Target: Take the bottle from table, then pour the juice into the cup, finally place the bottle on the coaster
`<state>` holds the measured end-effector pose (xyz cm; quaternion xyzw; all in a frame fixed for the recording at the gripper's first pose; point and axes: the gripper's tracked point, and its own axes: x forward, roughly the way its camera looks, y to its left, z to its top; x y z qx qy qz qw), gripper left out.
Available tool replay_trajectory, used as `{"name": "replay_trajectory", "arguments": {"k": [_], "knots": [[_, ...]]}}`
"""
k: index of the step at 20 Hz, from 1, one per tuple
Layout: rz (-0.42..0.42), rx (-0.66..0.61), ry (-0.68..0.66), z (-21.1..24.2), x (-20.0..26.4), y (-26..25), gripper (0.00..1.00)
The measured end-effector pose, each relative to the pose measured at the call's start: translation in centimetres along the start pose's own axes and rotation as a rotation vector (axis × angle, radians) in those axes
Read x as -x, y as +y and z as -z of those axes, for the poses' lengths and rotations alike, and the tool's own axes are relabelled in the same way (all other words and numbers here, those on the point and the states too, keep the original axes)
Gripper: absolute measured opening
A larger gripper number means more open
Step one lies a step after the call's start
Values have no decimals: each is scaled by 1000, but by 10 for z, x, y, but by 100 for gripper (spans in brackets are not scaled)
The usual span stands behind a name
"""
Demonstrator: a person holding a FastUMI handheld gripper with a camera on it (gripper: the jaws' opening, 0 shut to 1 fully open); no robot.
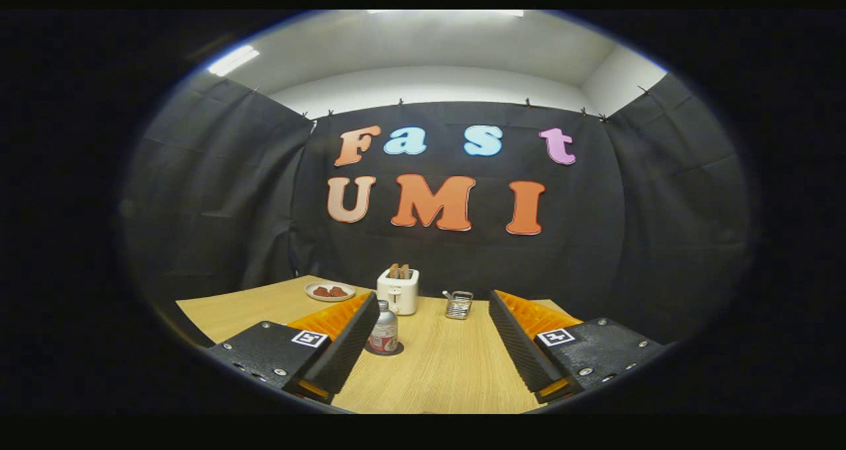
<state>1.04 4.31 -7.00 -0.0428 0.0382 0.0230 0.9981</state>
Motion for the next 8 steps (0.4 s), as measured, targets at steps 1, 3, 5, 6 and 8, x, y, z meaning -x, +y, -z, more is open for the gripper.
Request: {"name": "replay_trajectory", "arguments": {"k": [1,3,5,6,8], "knots": [[-1,-2,4,0,-1,0,99],[-4,6,17,1,-1,1,99],[-11,24,34,3,-2,3,99],[-13,30,46,6,-2,3,99],[-18,31,57,6,-4,5,99]]}}
